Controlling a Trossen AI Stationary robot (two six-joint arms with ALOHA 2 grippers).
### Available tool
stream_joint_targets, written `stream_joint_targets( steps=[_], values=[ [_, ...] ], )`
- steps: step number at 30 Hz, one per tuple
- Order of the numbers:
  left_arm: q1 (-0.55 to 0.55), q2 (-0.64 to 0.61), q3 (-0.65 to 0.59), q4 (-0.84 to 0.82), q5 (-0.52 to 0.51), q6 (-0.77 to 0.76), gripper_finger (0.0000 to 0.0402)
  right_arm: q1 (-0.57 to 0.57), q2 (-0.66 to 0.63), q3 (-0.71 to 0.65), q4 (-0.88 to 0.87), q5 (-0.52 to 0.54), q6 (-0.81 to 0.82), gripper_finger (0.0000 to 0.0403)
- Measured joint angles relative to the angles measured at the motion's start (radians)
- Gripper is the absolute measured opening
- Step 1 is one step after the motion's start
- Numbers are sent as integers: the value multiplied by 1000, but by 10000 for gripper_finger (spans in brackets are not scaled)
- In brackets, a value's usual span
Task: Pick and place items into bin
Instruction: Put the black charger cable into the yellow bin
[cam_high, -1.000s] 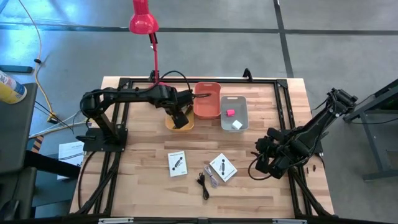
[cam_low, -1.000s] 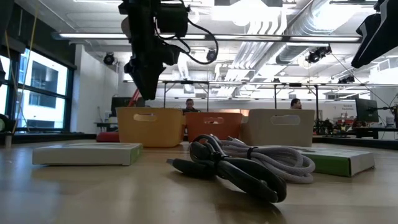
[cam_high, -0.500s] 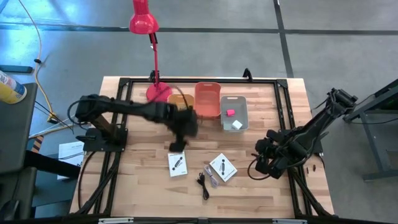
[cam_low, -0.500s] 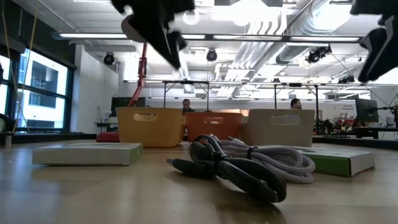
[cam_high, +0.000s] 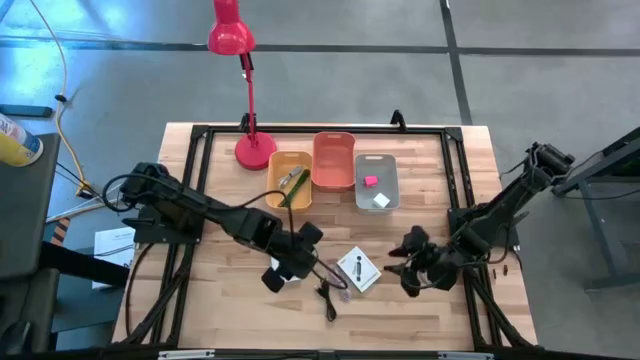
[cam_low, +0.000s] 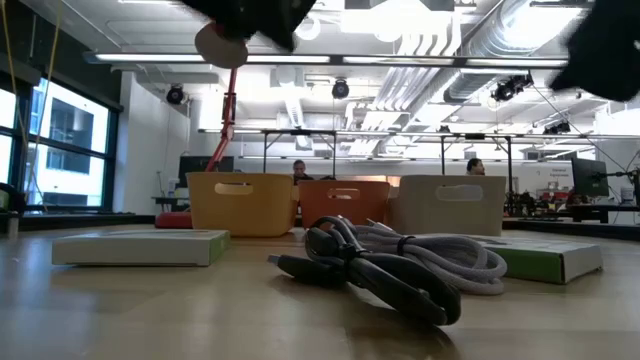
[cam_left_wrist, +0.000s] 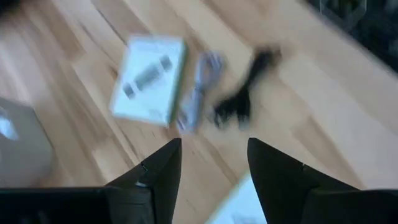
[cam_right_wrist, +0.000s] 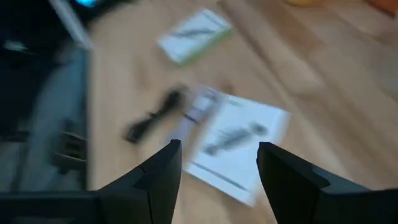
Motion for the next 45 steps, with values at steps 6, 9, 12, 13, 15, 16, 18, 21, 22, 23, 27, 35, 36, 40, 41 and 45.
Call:
stream_joint_targets(
  steps=[6, 9, 12, 13, 15, 16, 18, 21, 22, 23, 27, 35, 36, 40, 41, 45],
  values=[
    [-59, 13, -77, 83, -24, -1, 156, -39, 122, 0, 248, -77, -46, 199],
    [-99, 10, -140, 242, -21, -17, 152, -52, 182, 0, 347, -83, -48, 199],
    [-138, 26, -192, 368, -30, -47, 147, -55, 224, 0, 394, -85, -65, 199],
    [-151, 31, -202, 403, -53, -50, 146, -55, 234, 0, 392, -88, -69, 199],
    [-174, 55, -204, 483, -128, -50, 143, -55, 240, 0, 346, -97, -70, 199],
    [-186, 59, -209, 476, -177, -48, 143, -55, 240, 0, 319, -100, -69, 199],
    [-197, 94, -207, 530, -260, -36, 144, -47, 238, 1, 256, -107, -56, 199],
    [-200, 134, -209, 599, -285, -33, 151, -29, 230, 0, 193, -144, -45, 199],
    [-198, 157, -196, 637, -271, -33, 154, -17, 226, 2, 181, -158, -46, 199],
    [-194, 179, -179, 660, -258, -33, 157, -5, 224, 2, 162, -163, -45, 199],
    [-185, 256, -114, 608, -227, -17, 169, 43, 224, 0, 128, -126, -11, 199],
    [-160, 386, 100, 365, -125, 156, 199, 109, 224, 1, 107, -96, 50, 199],
    [-159, 399, 130, 324, -124, 187, 203, 117, 224, 1, 105, -86, 61, 199],
    [-144, 450, 221, 199, -97, 276, 219, 126, 224, 1, 100, -64, 71, 199],
    [-139, 462, 237, 189, -78, 291, 222, 126, 224, 1, 100, -56, 72, 199],
    [-115, 499, 282, 117, -40, 300, 228, 126, 224, 1, 97, -48, 90, 199]
  ],
)
